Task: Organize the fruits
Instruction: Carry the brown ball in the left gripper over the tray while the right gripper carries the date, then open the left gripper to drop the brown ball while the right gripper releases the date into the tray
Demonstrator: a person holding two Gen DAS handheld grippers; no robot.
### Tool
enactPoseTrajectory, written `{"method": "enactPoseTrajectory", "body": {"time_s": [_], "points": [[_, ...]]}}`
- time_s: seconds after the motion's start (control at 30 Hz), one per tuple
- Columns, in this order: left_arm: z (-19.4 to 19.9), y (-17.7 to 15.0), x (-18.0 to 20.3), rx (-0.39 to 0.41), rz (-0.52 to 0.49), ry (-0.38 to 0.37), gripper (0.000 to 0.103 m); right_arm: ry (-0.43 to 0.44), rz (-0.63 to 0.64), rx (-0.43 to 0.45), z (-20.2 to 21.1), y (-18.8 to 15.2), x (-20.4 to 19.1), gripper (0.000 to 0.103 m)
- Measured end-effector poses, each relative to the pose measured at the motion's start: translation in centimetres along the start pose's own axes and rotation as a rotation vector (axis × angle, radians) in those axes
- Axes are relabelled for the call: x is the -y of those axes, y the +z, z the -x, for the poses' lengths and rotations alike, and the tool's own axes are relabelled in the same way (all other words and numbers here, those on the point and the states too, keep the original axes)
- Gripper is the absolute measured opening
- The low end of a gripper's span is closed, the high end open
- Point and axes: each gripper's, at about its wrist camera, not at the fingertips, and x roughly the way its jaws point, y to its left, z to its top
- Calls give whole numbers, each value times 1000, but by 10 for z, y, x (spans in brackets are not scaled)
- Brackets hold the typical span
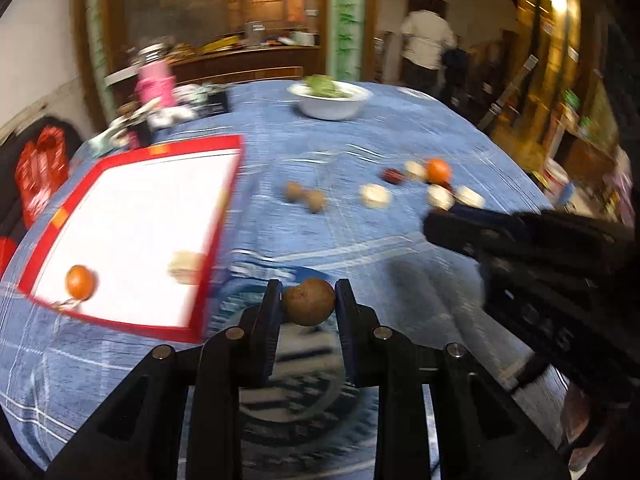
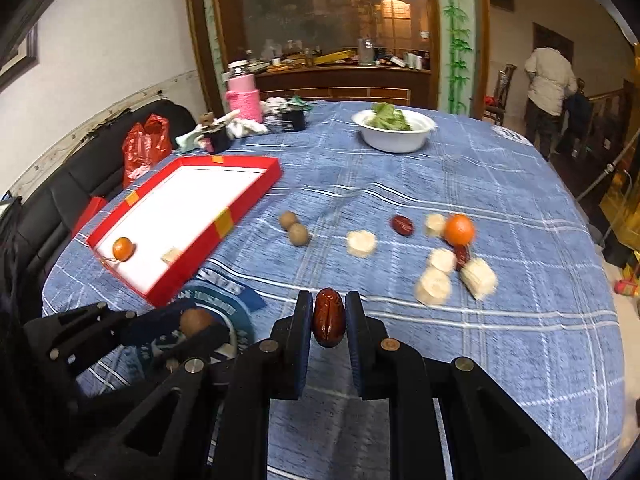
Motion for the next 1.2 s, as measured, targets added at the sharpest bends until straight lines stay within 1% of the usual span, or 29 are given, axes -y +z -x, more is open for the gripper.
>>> {"method": "enactPoseTrajectory", "body": {"time_s": [0.1, 0.23, 0.4, 0.5, 0.6, 0.67, 0.87, 1.0, 1.1, 1.2], "points": [[-4, 8, -38, 0, 93, 52, 24, 42, 38, 7, -9, 12, -21, 17], [-12, 19, -85, -5, 184, 132, 24, 109, 90, 22, -22, 31, -51, 17], [-22, 31, -130, -17, 259, 191, 24, 209, 142, 24, -49, 65, -92, 17], [-30, 35, -147, -39, 286, 211, 24, 243, 172, 27, -65, 83, -114, 17], [-40, 34, -157, -70, 310, 214, 24, 274, 181, 2, -84, 94, -129, 16], [-47, 34, -161, -83, 315, 209, 24, 274, 188, -15, -98, 96, -137, 16], [-60, 30, -166, -125, 336, 210, 24, 268, 186, -71, -124, 92, -142, 17], [-60, 30, -165, -126, 329, 214, 24, 263, 180, -87, -134, 93, -141, 17], [-59, 29, -161, -121, 315, 232, 24, 267, 176, -117, -144, 92, -141, 17], [-59, 28, -161, -121, 317, 237, 25, 273, 171, -121, -147, 91, -141, 20]]}}
